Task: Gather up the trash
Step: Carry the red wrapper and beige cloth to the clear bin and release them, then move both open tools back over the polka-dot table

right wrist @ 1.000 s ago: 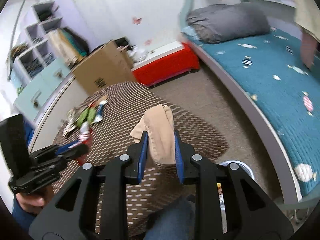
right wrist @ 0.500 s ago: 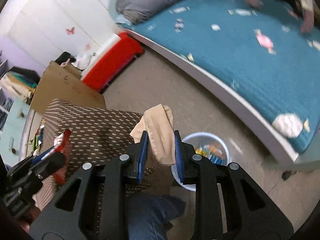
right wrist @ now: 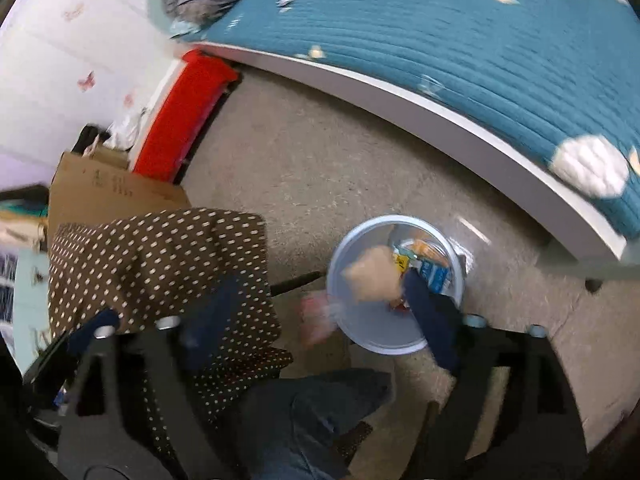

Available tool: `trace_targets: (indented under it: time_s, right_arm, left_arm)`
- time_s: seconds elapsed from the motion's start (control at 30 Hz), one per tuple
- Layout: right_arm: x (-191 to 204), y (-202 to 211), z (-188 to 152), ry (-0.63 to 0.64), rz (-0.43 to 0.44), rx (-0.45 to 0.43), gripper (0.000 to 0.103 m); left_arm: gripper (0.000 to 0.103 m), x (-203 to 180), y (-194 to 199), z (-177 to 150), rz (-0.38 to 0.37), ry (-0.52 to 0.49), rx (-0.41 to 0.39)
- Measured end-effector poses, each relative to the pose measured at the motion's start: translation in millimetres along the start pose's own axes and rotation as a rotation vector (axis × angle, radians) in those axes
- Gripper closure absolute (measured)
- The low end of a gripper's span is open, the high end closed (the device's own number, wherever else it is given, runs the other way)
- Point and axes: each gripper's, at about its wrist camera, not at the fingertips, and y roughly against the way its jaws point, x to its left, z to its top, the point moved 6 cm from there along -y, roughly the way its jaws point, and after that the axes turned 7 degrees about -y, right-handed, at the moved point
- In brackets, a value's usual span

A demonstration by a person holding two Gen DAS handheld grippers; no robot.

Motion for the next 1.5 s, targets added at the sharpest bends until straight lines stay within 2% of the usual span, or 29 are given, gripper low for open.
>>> trace_targets:
  time_s: [0.07, 0.2, 0.37, 0.6, 0.77, 0.87, 0.97, 1.1, 1.33, 1.5]
  right_arm:
    - [-5.8, 5.0, -0.2, -0.011, -0.023, -0.015, 0.006]
    - [-8.0, 20.3, -0.1, -0.005, -0.042, -0.051, 0.006]
    - [12.6, 50.0, -2.0, 0.057, -0.039, -0.103, 0.006]
    - [74.0, 104.4, -9.5, 0.172, 0.011, -0.207, 0.006]
    - [123.7, 131.2, -26.8, 0.274, 0.057, -0.246, 0.006]
    - [156.4, 139.7, -43.4, 0.346, 0.089, -0.246, 0.006]
    - [187.7, 140.3, -62.3, 0.422, 0.112, -0.231, 0.006]
    - [231.2, 134.0, -95.1, 0.538, 0.141, -0.206, 0.006]
    - [297.6, 107.1, -153.7, 0.71, 0.16, -0.16, 0.006]
    - [339.7, 80.3, -195.9, 0.833, 0.179, -0.124, 0.006]
  left_arm:
    - [0.016, 4.6, 8.7, -1.4, 0.018, -0.01, -0.026]
    - [0.015, 8.2, 33.5, 0.7, 0.03, -0.018, -0.103]
    - [0.015, 10.8, 70.1, -1.7, 0.051, -0.001, -0.165]
    - [0.013, 25.4, 132.2, -8.7, 0.091, 0.035, -0.294]
    - [0.013, 47.3, 177.3, -21.3, 0.146, 0.067, -0.39]
    - [0.013, 63.2, 197.0, -33.0, 0.19, 0.088, -0.421]
    - [0.013, 82.6, 215.4, -47.0, 0.224, 0.115, -0.454]
    - [0.013, 111.7, 240.7, -72.3, 0.307, 0.145, -0.502]
    - [0.013, 176.6, 270.2, -127.5, 0.426, 0.261, -0.519]
    - [0.013, 229.5, 278.2, -172.0, 0.502, 0.371, -0.495]
